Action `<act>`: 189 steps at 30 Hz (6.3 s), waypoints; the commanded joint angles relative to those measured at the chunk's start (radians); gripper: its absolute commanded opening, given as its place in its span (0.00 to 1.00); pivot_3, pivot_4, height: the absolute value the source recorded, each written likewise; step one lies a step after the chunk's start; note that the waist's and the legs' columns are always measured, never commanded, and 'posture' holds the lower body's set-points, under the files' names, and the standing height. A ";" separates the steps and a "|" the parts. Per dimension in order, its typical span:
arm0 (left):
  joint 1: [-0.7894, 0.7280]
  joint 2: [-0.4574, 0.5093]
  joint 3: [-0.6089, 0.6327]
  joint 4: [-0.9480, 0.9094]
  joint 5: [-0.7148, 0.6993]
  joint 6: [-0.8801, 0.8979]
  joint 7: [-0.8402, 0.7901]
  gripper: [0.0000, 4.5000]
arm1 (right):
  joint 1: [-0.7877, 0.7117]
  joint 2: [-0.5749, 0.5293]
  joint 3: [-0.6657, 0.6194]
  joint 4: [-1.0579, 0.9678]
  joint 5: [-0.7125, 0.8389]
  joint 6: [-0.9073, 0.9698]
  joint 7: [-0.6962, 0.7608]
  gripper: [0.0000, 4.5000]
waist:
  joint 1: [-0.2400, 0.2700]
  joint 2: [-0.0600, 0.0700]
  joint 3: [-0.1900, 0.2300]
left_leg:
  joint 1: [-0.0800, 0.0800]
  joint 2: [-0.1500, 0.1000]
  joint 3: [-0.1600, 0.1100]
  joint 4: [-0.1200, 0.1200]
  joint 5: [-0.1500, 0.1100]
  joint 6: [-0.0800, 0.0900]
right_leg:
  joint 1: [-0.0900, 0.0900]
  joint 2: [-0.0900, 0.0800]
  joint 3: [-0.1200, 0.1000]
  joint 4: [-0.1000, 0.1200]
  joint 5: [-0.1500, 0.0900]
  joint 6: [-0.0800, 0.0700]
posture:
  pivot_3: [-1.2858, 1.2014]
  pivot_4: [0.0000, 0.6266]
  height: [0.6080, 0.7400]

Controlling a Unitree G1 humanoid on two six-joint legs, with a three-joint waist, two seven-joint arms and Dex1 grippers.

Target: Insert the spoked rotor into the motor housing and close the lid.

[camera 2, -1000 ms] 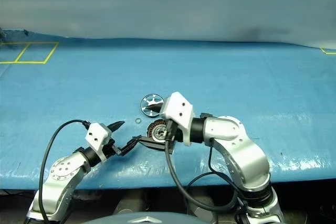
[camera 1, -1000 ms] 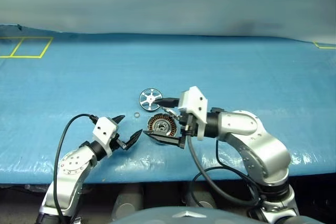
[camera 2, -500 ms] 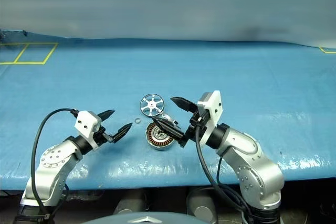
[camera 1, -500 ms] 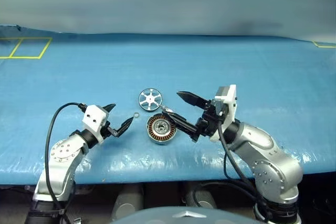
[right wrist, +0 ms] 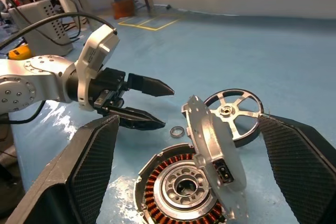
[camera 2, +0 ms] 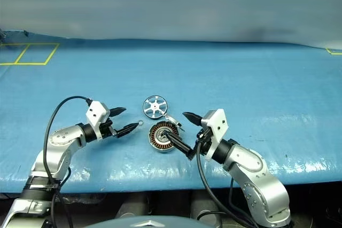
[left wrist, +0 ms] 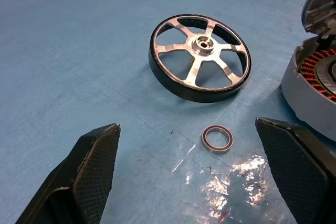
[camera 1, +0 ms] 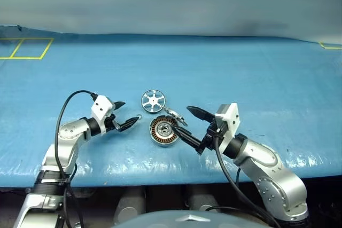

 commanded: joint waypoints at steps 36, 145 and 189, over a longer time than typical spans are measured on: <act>-0.208 -0.072 -0.135 0.302 0.208 -0.154 -0.004 0.91 | 0.224 -0.116 0.097 0.253 -0.302 -0.492 0.017 1.00 | 0.011 -0.001 0.000 | 0.001 0.000 0.000 0.003 0.000 0.001 | 0.003 0.000 0.001 0.001 0.001 0.001 | 0.52 0.24 1.00; -0.207 -0.109 -0.333 -0.039 0.150 -0.019 -0.197 0.31 | 0.205 -0.135 0.128 0.241 -0.326 -0.439 -0.039 1.00 | 0.011 -0.001 0.000 | 0.010 0.000 0.001 0.001 0.000 0.001 | 0.011 -0.001 0.001 0.000 -0.001 -0.001 | 0.52 0.24 1.00; 0.316 -0.050 -0.018 -0.512 -0.045 0.028 0.128 0.00 | 0.051 -0.265 0.137 -0.141 -0.093 0.114 -0.008 0.00 | 0.015 -0.003 0.005 | 0.009 0.000 0.000 0.000 -0.001 0.000 | 0.010 -0.002 0.001 -0.001 -0.001 -0.001 | 0.52 0.24 1.00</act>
